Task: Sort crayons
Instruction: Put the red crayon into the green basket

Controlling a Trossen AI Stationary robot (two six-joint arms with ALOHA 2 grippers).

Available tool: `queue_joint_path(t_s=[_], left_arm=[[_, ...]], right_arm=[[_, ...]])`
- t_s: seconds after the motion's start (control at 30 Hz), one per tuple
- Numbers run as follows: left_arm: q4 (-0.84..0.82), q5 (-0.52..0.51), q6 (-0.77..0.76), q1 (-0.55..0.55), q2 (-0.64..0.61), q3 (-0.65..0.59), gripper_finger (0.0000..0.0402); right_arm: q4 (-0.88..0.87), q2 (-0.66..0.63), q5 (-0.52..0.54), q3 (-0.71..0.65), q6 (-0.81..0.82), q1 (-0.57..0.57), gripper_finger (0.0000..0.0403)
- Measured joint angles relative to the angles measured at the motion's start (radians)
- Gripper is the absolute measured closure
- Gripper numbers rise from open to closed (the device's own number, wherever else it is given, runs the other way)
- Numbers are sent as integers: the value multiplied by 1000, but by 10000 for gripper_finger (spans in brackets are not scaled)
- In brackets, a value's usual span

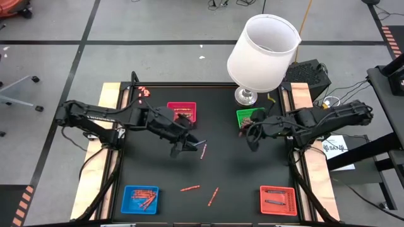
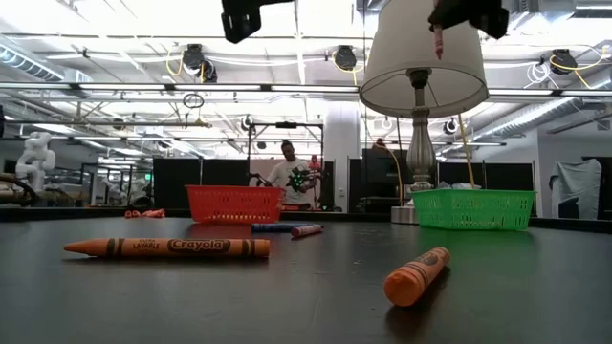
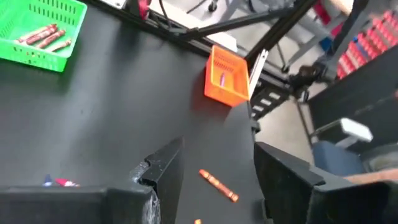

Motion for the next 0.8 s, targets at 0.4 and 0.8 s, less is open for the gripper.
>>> queue_joint_path(t_s=[0.4,0.8], left_arm=[[-49,-25,16,10,-15,0,205],[-49,-46,86,92,-15,0,205]], right_arm=[[106,-229,118,-246,180,-8,394],[336,-366,451,-617,469,-23,394]])
